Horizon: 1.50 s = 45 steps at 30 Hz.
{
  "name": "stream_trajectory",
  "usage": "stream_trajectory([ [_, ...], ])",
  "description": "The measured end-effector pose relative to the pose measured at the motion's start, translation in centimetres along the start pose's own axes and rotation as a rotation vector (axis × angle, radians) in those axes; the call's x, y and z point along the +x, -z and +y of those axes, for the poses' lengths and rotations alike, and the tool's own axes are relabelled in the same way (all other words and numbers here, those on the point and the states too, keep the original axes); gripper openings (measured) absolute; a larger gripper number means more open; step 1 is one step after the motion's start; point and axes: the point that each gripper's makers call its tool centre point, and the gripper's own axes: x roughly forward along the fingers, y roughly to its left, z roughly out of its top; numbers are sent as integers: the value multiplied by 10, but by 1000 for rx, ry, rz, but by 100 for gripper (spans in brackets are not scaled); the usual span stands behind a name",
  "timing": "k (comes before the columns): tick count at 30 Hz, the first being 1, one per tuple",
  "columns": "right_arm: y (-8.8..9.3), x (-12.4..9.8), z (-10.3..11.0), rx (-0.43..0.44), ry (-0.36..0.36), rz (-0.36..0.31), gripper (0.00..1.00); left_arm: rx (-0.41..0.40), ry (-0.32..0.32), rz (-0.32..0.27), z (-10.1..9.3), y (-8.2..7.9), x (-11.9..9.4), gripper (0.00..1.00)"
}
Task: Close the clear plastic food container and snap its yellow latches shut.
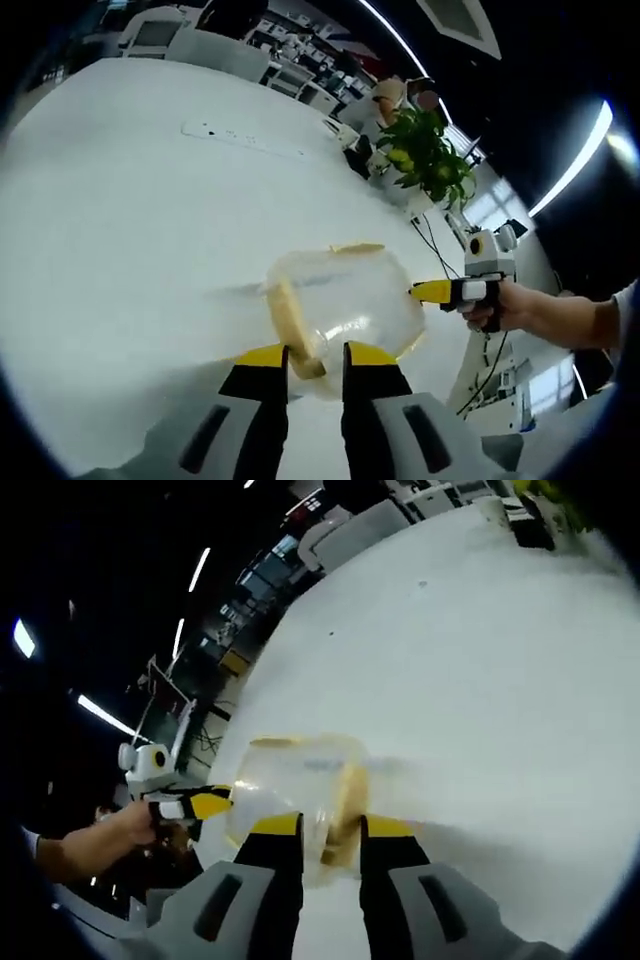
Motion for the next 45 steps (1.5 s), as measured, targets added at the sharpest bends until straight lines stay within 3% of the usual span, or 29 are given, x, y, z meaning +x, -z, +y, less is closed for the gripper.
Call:
stream_trajectory([
  [9,-4,0,1,-26,15,25,21,-7,-3,-2,1,1,-2,15],
  [13,-7,-1,2,-106,43,10,20,5,-8,-3,0,1,-3,15],
  [18,-18,-3,8,-165,40,-26,22,90,-38,18,5,0,-4,22],
  [19,-20,-3,8,-217,48,-21,22,98,-40,19,5,-1,-5,22],
  [22,-24,-4,11,-304,61,-19,20,130,-42,15,4,-10,-9,21],
  [27,-35,-4,23,-356,45,-55,21,196,-63,-7,1,-31,-13,22],
  [33,-33,3,30,-447,33,-35,20,287,-45,7,-13,-46,-6,22],
  [45,-21,16,41,-525,-21,12,10,378,28,56,-42,-43,23,17],
])
